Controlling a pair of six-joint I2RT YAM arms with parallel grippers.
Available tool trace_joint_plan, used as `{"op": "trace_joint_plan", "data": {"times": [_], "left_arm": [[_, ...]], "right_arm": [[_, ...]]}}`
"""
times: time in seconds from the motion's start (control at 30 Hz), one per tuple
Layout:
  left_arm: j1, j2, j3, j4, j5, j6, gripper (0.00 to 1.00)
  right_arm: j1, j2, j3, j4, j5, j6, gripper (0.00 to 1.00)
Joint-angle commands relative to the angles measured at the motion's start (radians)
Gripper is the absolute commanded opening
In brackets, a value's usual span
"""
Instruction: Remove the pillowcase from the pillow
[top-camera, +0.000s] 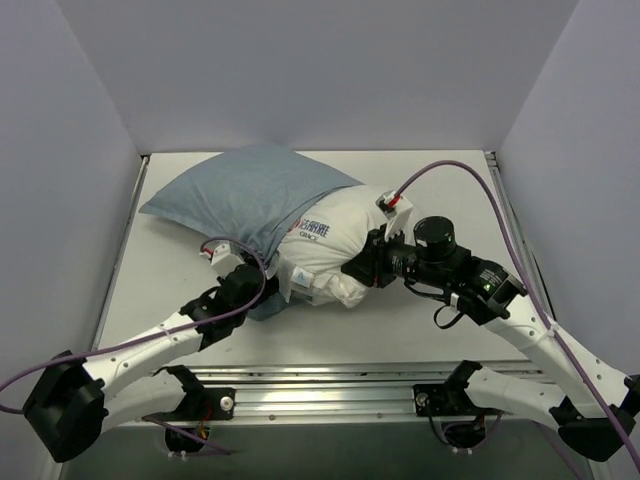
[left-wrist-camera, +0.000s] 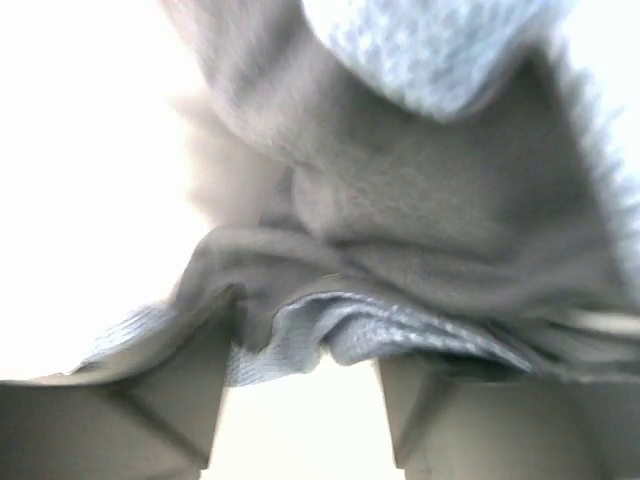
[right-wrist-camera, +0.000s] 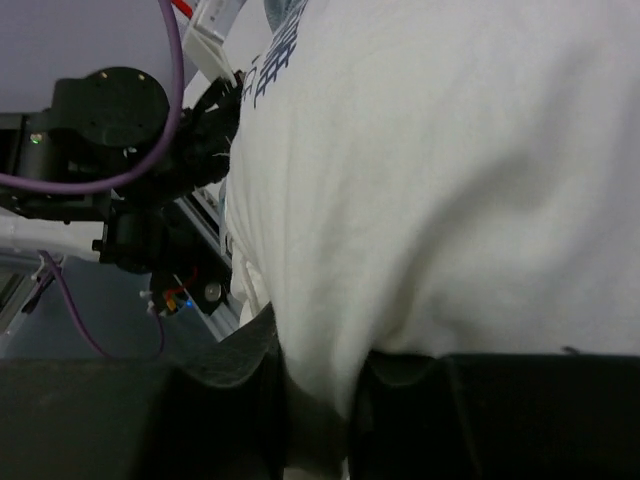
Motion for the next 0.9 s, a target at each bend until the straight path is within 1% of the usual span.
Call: {"op": "trace_joint_plan", "data": {"times": [0.0, 0.03, 0.07, 0.1, 0.13, 0.17, 0.2, 0.23, 0.27, 0.33, 0.37, 0.47, 0.5, 0.53, 0.67, 0.73, 0.8, 0.83, 0.87], "left_arm": [[0.008, -0.124, -0.005, -0.149, 0.02, -0.043, 0.69], [0.006, -0.175, -0.003, -0.189, 0.03, -0.045, 0.81], [0.008, -0.199, 0.0, -0.211, 0.041, -0.046, 0.87], [0.008, -0.221, 0.004, -0.234, 0.046, -0.049, 0.91], [0.01, -0.261, 0.012, -0.288, 0.047, -0.051, 0.97], [0.011, -0.276, 0.027, -0.318, 0.043, -0.054, 0.97], [0.016, -0.293, 0.035, -0.347, 0.041, -0.069, 1.0], [0.017, -0.321, 0.041, -0.393, 0.04, -0.075, 0.98], [0.023, -0.333, 0.05, -0.416, 0.038, -0.089, 0.98], [0.031, -0.367, 0.054, -0.445, 0.035, -0.091, 0.98], [0.034, -0.376, 0.057, -0.452, 0.029, -0.091, 0.97], [0.056, -0.396, 0.067, -0.473, 0.02, -0.088, 0.96], [0.068, -0.397, 0.078, -0.475, 0.023, -0.082, 0.96], [0.074, -0.396, 0.087, -0.478, 0.026, -0.074, 0.95], [0.103, -0.371, 0.139, -0.482, 0.03, -0.019, 0.94], [0.118, -0.352, 0.158, -0.478, 0.033, -0.005, 0.94], [0.132, -0.338, 0.166, -0.459, 0.046, 0.018, 0.94], [0.138, -0.324, 0.172, -0.456, 0.058, 0.021, 0.94], [0.151, -0.316, 0.175, -0.452, 0.066, 0.029, 0.94]], "right_arm": [[-0.001, -0.056, -0.034, 0.133, -0.146, -0.009, 0.19], [0.0, -0.058, -0.052, 0.098, -0.139, -0.026, 0.24], [0.0, -0.058, -0.057, 0.081, -0.133, -0.034, 0.29], [0.0, -0.059, -0.057, 0.047, -0.126, -0.042, 0.36], [0.002, -0.056, -0.053, 0.029, -0.126, -0.071, 0.39], [0.0, -0.05, -0.028, 0.007, -0.126, -0.091, 0.43], [0.003, -0.037, -0.011, -0.035, -0.123, -0.109, 0.5], [0.005, -0.026, 0.009, -0.052, -0.123, -0.146, 0.54], [0.005, -0.007, 0.045, -0.068, -0.134, -0.163, 0.62], [0.006, 0.011, 0.081, -0.103, -0.166, -0.212, 0.68], [0.008, 0.026, 0.113, -0.111, -0.235, -0.23, 0.73], [0.014, 0.051, 0.154, -0.122, -0.364, -0.294, 0.82], [0.015, 0.057, 0.188, -0.123, -0.417, -0.304, 0.83], [0.02, 0.062, 0.206, -0.123, -0.424, -0.315, 0.84], [0.018, 0.085, 0.291, -0.108, -0.409, -0.341, 0.88], [0.018, 0.095, 0.338, -0.109, -0.407, -0.364, 0.88], [0.015, 0.125, 0.368, -0.111, -0.328, -0.364, 0.89], [0.011, 0.141, 0.391, -0.116, -0.223, -0.362, 0.9], [0.006, 0.178, 0.401, -0.123, -0.171, -0.361, 0.91]]}}
